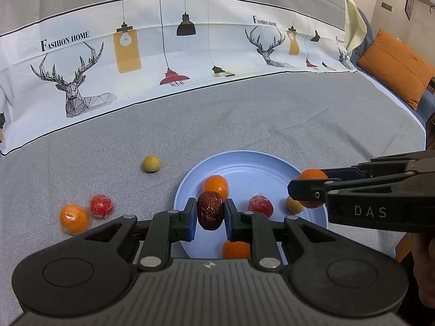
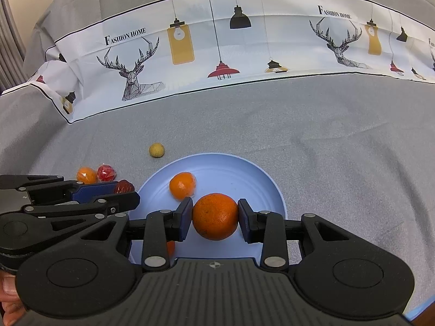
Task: Organize fruits
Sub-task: 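Open the right tool dropping the mandarin while the left tool releases the date onto the plate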
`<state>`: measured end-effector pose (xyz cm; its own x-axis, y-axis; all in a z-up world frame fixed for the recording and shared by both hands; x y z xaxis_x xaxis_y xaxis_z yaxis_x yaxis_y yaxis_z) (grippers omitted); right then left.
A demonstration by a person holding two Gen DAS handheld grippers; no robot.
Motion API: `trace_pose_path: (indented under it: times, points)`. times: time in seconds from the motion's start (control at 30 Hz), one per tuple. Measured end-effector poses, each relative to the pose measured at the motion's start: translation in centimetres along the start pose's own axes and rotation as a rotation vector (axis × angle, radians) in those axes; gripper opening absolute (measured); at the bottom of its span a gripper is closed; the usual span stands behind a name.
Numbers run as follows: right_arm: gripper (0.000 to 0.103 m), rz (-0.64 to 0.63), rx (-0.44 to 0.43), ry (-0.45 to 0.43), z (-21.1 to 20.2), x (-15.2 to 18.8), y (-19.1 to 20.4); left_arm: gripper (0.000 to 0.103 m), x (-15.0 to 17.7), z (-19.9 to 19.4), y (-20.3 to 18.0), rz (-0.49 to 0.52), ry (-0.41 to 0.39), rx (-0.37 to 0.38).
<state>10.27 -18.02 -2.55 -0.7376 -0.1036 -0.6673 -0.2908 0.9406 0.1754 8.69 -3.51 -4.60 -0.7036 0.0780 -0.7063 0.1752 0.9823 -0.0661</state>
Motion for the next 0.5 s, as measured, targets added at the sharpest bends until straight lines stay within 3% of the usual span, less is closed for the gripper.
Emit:
trace_pose_path:
  times: [0.1, 0.23, 0.5]
  points:
    - [0.039, 0.003, 0.000, 0.004, 0.07, 0.02, 0.01, 0.023, -0.04, -0.07, -0.08, -0.003, -0.005, 0.005]
    - [0.053, 0.007, 0.004, -0.005, -0.05, -0.16, -0.05, 0.028, -0.10, -0.07, -0.06, -0.015, -0.005, 0.011]
    - [0.054, 0.010, 0.008, -0.007, -0.13, -0.19, -0.15, 0.029, -0.11, 0.04, 0.08, -0.015, -0.002, 0.002]
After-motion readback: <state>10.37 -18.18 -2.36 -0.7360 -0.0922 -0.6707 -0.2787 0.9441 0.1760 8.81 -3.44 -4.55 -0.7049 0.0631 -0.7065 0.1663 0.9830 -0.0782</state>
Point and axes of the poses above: each gripper's, at about its wrist camera, not at the fingertips, and z roughly the way its jaws point, y to its left, x to its underside, the point moved 6 cm from there along z, roughly the way its jaws point, and after that the axes turned 3 degrees about -y, right-handed, at the moved point
